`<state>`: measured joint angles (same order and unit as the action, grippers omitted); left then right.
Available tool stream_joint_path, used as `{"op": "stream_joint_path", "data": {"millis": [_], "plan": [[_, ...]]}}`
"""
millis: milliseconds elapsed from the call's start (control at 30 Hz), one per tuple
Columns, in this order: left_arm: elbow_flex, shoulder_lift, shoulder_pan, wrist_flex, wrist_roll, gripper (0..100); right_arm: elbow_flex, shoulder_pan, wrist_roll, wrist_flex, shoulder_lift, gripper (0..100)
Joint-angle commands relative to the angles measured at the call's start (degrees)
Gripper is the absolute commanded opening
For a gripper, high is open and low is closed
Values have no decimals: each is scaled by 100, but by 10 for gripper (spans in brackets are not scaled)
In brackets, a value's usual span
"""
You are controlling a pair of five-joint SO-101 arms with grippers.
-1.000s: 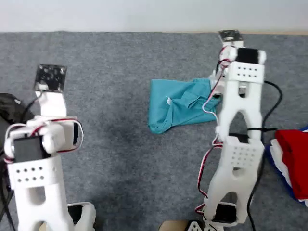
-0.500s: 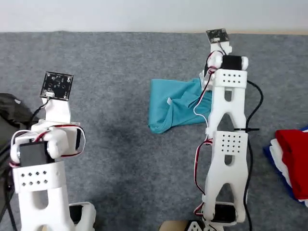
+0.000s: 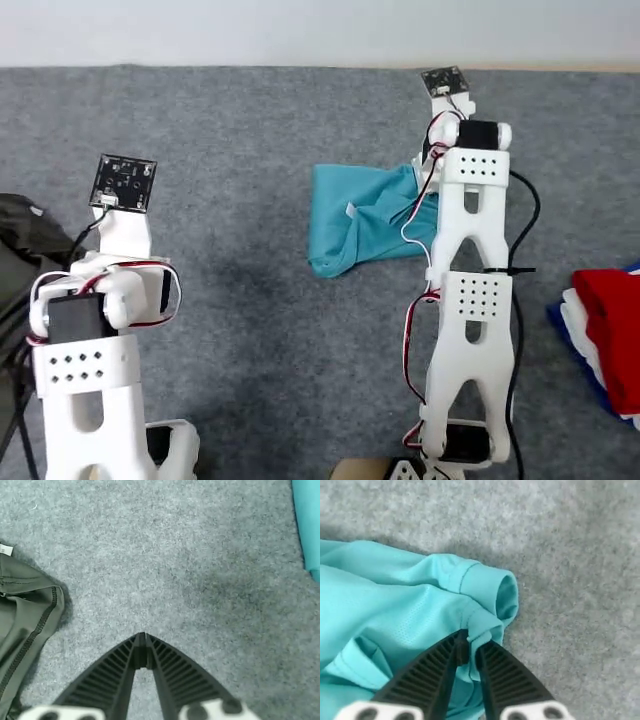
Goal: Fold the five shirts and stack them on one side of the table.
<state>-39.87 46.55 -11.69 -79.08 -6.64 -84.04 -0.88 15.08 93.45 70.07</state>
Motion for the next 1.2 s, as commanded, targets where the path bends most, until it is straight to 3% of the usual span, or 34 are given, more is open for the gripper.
{"op": "stream_joint_path", "data": {"millis": [0, 467, 600, 800, 1167], "plan": [[40, 97, 9, 105, -18, 2, -299, 57, 211, -92, -708, 10], [40, 97, 9, 62, -9, 2, -193, 40, 290, -1516, -646, 10], [40, 97, 9, 62, -9, 2, -167, 13, 290, -1508, -462, 17], [31, 97, 9, 62, -9, 2, -220, 57, 246, -769, -725, 214], [31, 97, 9, 62, 0, 2, -176, 919, 273, 391, -1692, 50]]}}
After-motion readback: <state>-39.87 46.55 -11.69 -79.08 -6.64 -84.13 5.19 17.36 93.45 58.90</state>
